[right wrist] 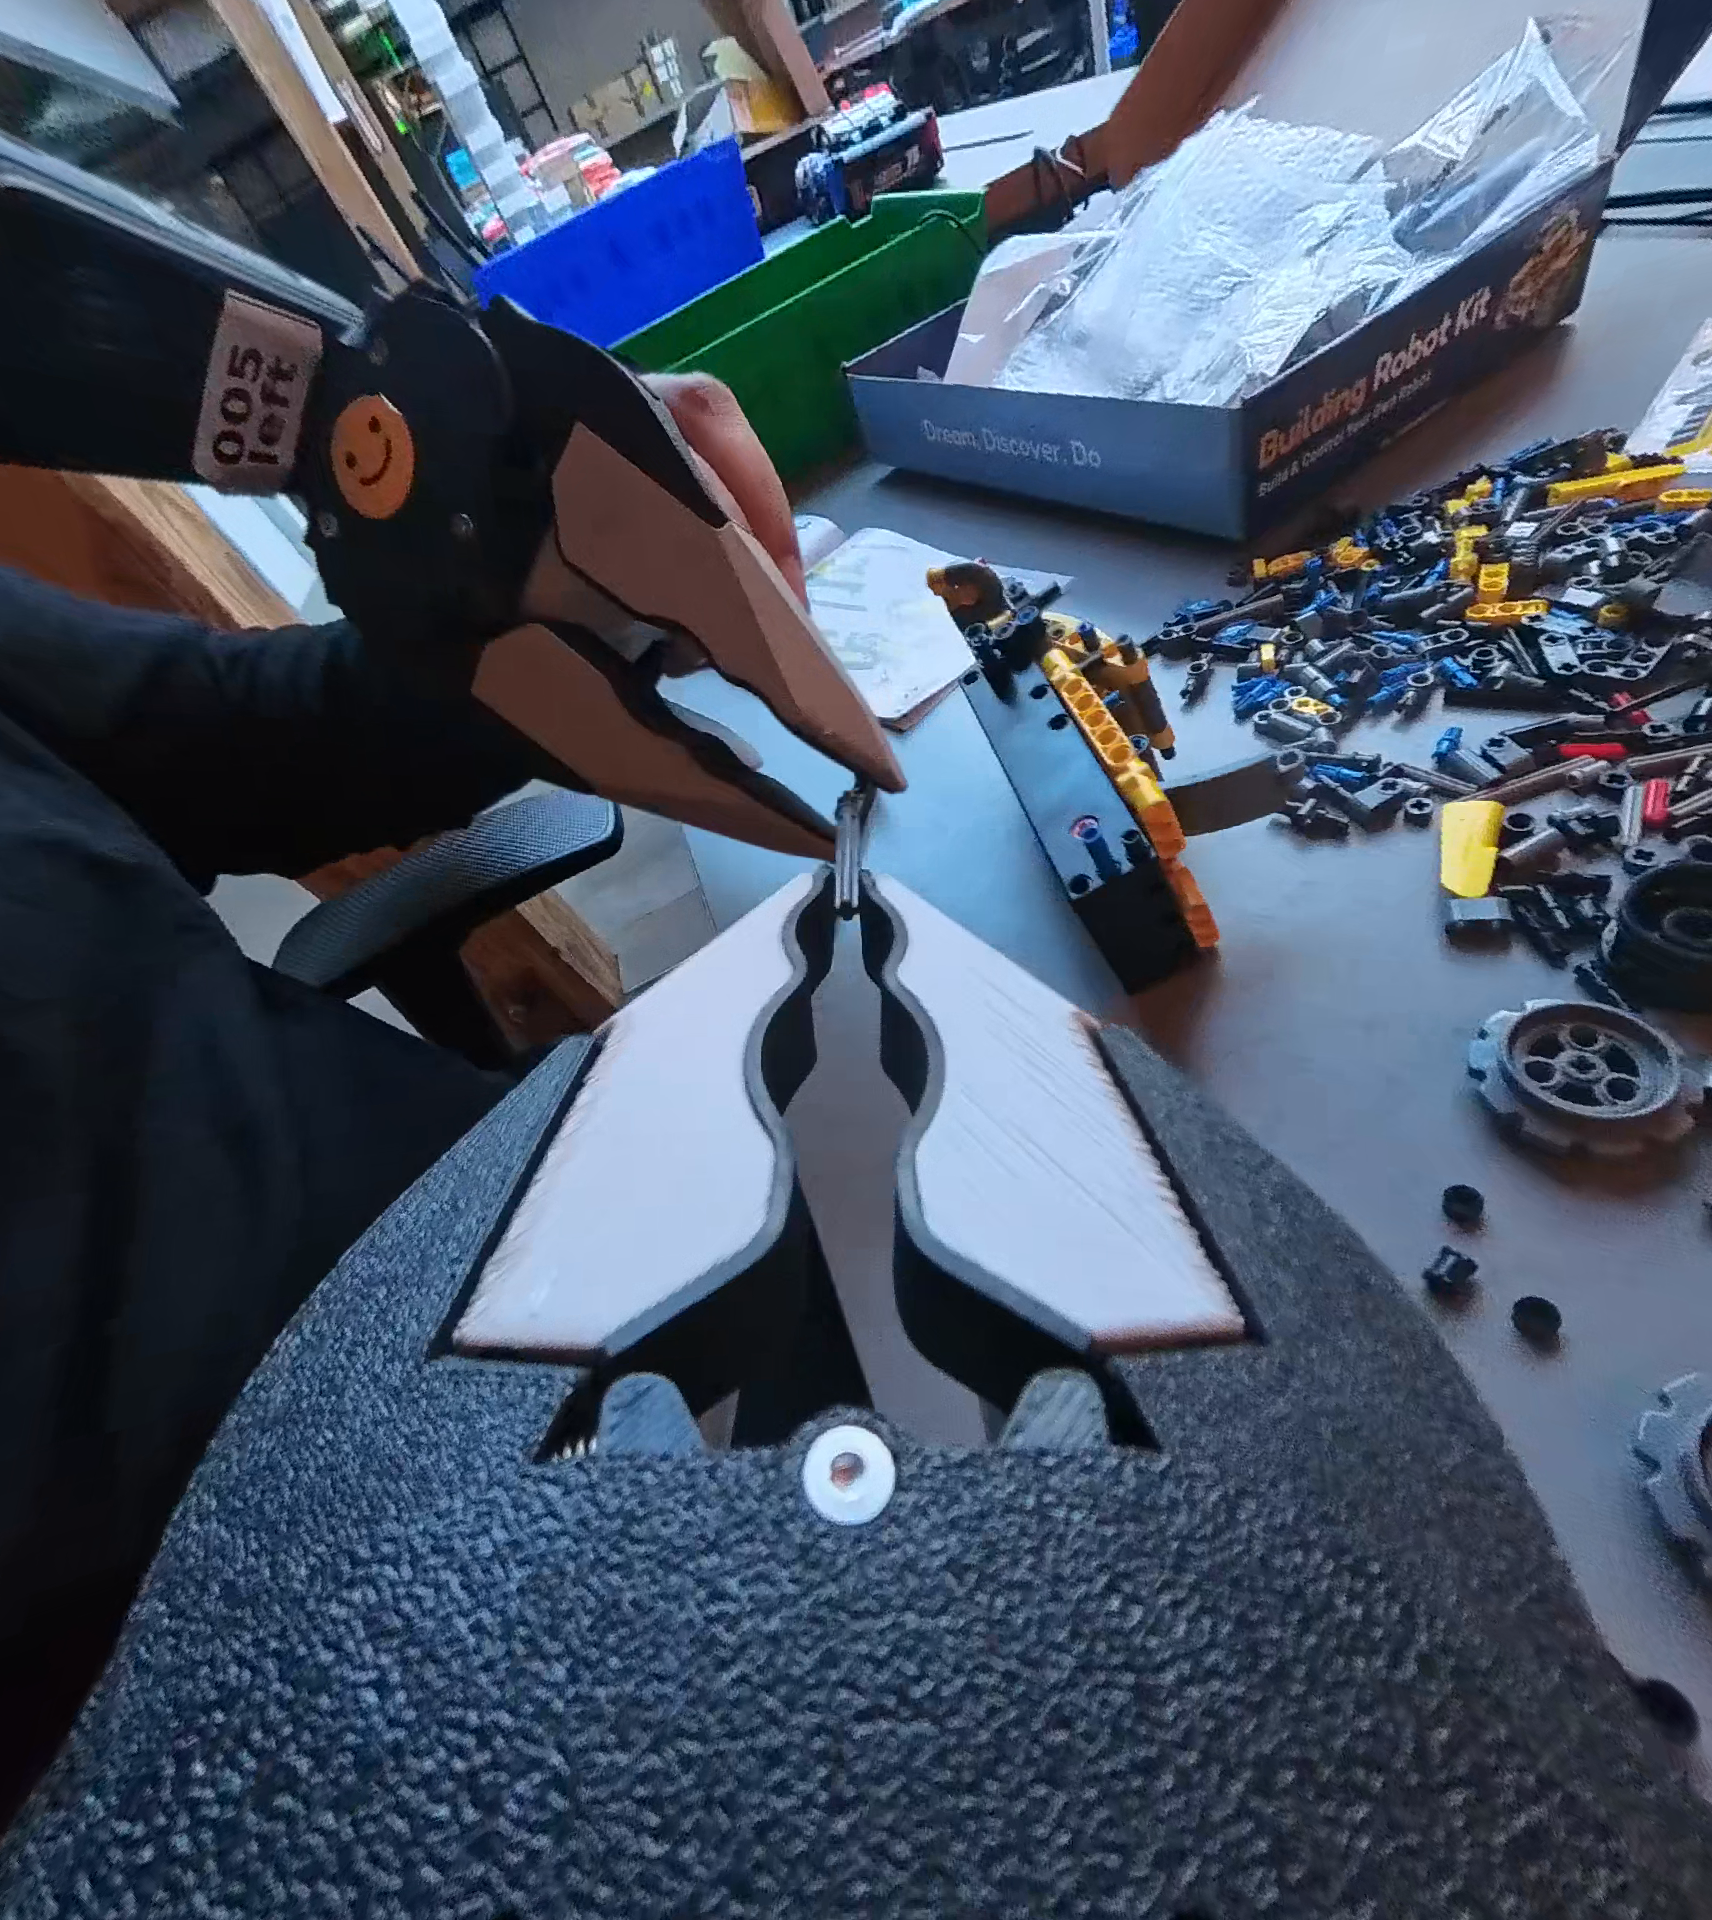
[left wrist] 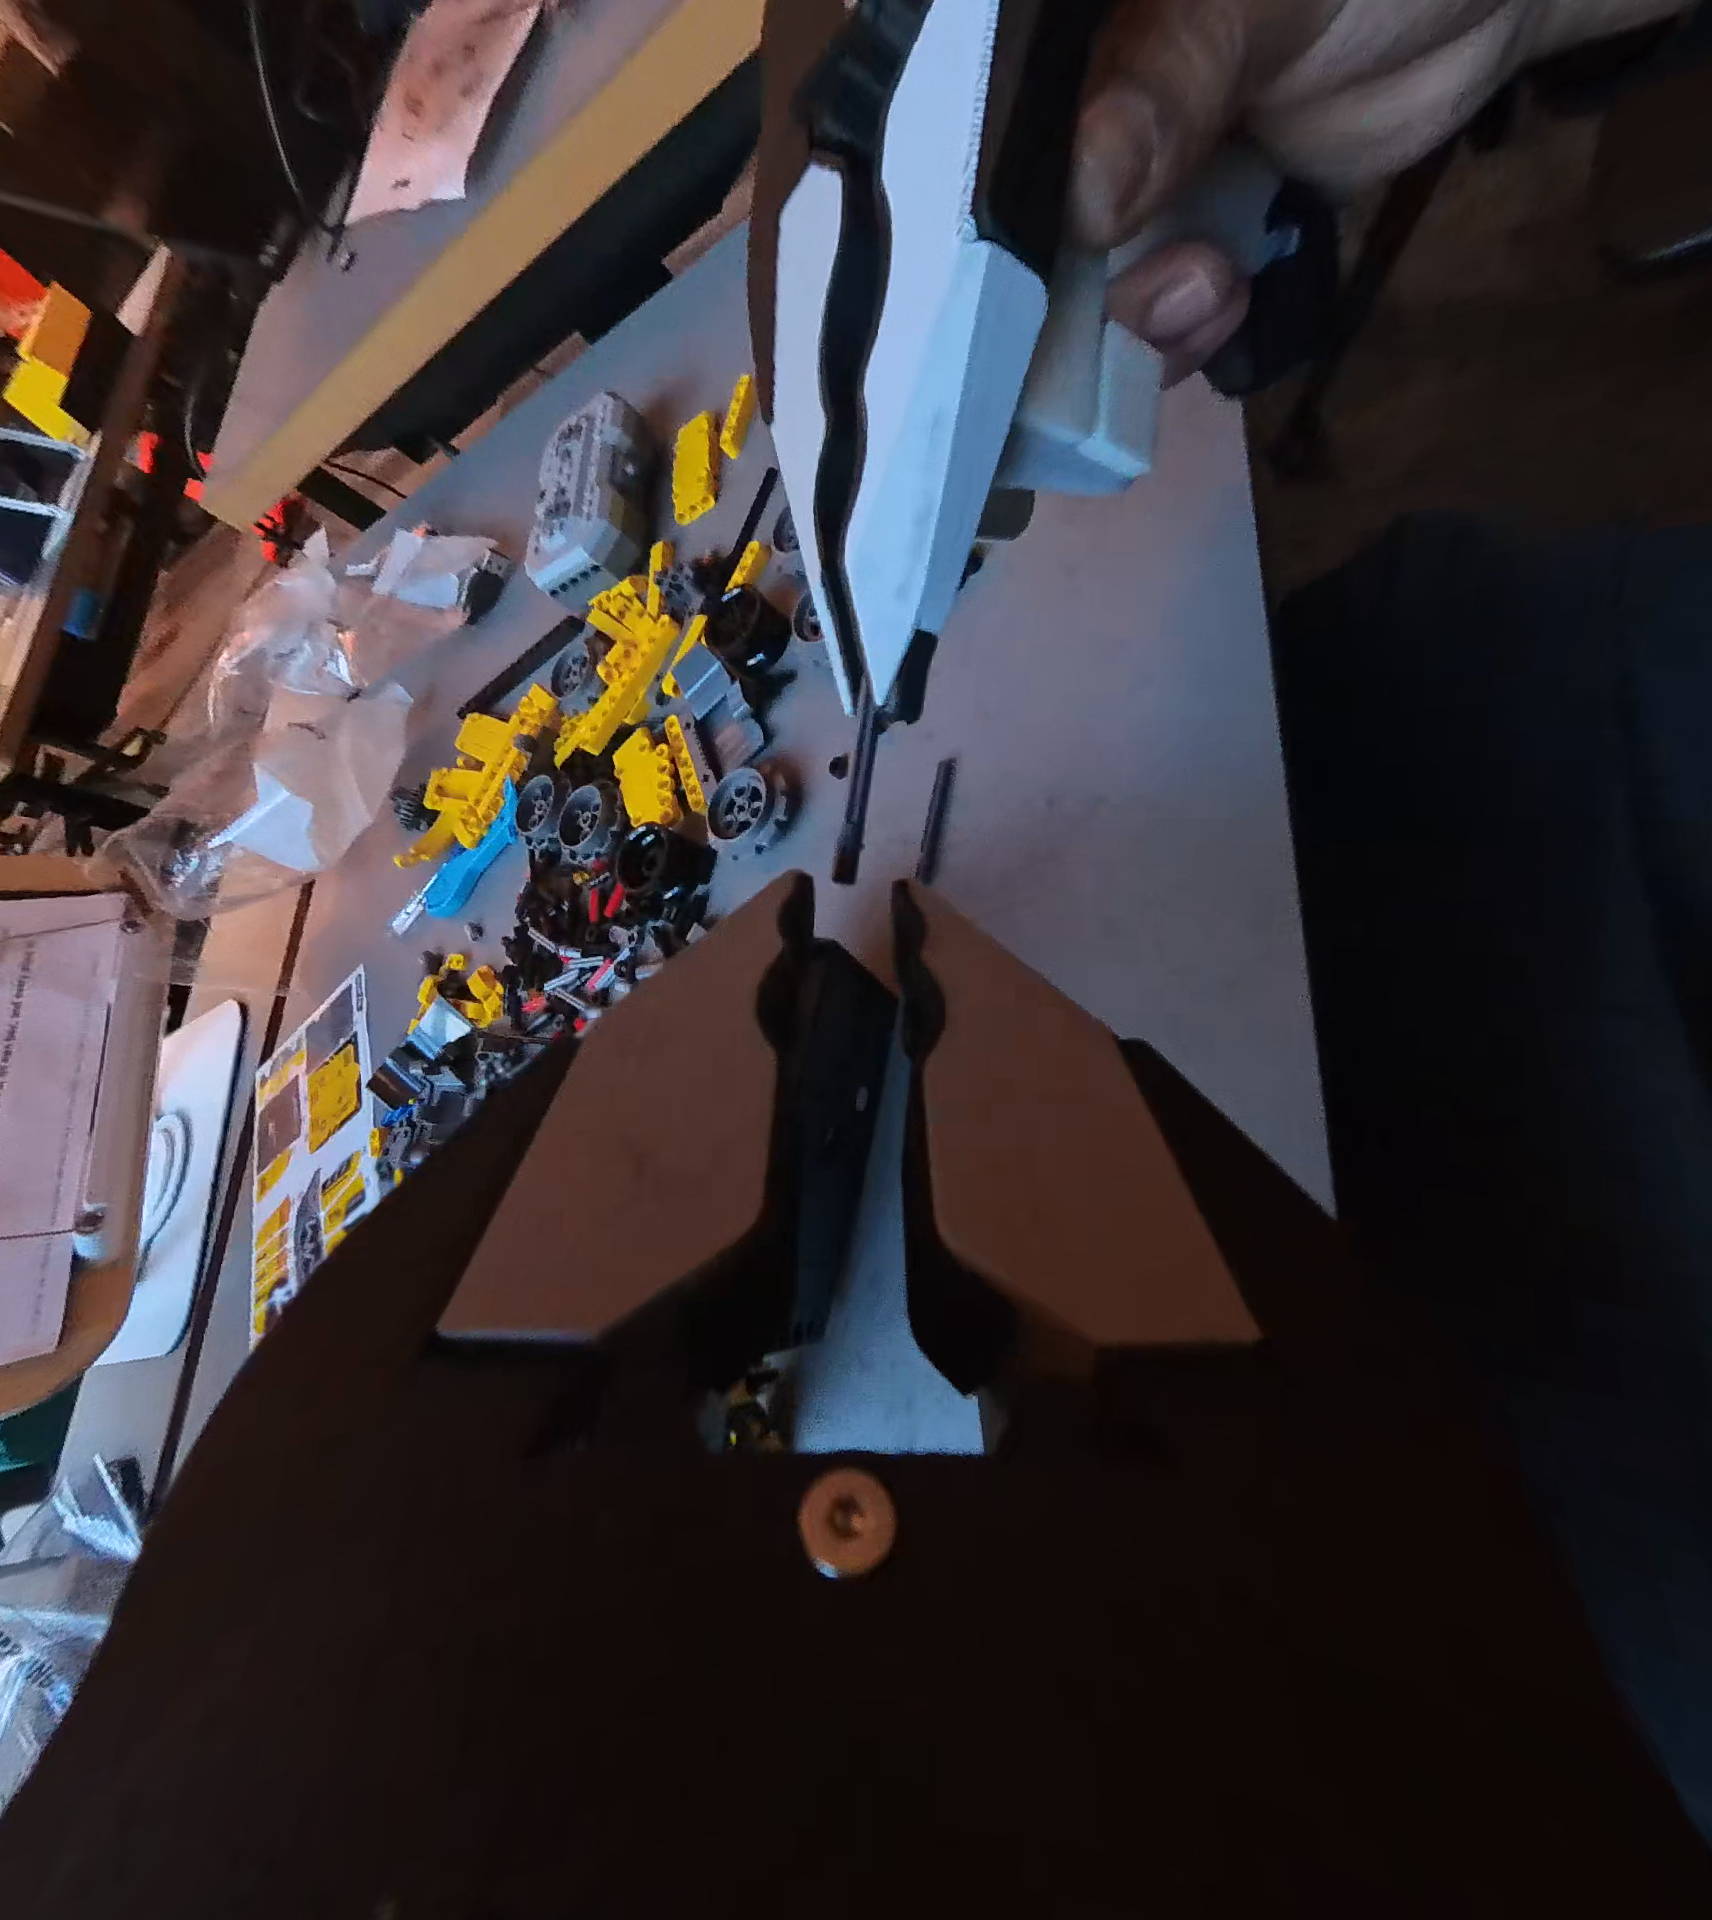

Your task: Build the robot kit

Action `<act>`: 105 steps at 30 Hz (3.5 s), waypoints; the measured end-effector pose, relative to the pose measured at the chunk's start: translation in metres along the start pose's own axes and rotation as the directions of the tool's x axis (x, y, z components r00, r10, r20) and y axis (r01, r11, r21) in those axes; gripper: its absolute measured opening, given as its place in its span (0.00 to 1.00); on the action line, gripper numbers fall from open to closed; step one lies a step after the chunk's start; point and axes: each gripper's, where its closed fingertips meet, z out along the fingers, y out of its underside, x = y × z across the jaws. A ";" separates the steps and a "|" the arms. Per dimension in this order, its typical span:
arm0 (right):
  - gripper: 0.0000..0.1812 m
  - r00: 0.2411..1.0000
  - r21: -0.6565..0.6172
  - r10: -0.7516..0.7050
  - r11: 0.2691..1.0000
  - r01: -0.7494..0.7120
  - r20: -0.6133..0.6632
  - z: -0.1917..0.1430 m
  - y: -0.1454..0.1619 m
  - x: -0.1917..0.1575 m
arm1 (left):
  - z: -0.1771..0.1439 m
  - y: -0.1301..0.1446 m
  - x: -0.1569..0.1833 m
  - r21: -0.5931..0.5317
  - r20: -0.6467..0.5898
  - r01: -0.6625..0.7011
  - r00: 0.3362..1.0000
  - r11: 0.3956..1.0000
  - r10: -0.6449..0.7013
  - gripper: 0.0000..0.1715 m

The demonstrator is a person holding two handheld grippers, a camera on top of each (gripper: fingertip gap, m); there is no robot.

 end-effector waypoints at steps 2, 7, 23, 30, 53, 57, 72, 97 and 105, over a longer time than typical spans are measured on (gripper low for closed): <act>0.02 1.000 -0.005 -0.003 1.000 0.003 0.000 0.001 -0.001 -0.002 | -0.001 -0.005 0.004 0.031 -0.015 -0.007 1.000 1.000 0.007 0.06; 0.02 1.000 0.021 -0.023 1.000 0.024 -0.004 -0.001 -0.008 -0.005 | -0.003 -0.008 -0.002 0.077 0.030 0.002 1.000 0.997 -0.004 0.00; 0.04 0.997 0.153 -0.077 0.985 0.078 -0.013 -0.003 -0.033 -0.008 | -0.012 -0.019 -0.018 0.243 0.213 -0.007 0.976 0.970 -0.046 0.00; 0.04 0.995 0.119 -0.094 0.988 0.098 -0.042 0.004 -0.031 -0.005 | -0.008 -0.016 -0.018 0.219 0.244 -0.025 0.969 0.975 -0.030 0.00; 0.02 0.925 -0.573 -0.363 0.784 0.240 -0.109 0.045 -0.011 0.055 | 0.018 0.085 -0.033 -0.156 -0.173 0.213 0.955 0.964 -0.239 0.36; 0.02 0.925 -0.607 -0.364 0.762 0.228 -0.110 0.045 -0.005 0.059 | 0.022 0.082 -0.037 -0.142 -0.170 0.203 0.959 0.969 -0.226 0.26; 0.02 0.922 -0.656 -0.373 0.721 0.221 -0.099 0.041 -0.003 0.067 | 0.025 0.087 -0.041 -0.112 -0.150 0.185 0.968 0.976 -0.201 0.28; 0.02 0.880 -0.771 -0.467 0.529 0.355 0.084 0.050 0.001 0.067 | 0.040 0.085 -0.027 -0.123 -0.331 0.195 0.916 0.973 -0.225 0.25; 0.02 0.898 -0.705 -0.439 0.627 0.333 0.033 0.054 0.004 0.070 | 0.040 0.086 -0.027 -0.123 -0.332 0.199 0.915 0.972 -0.229 0.25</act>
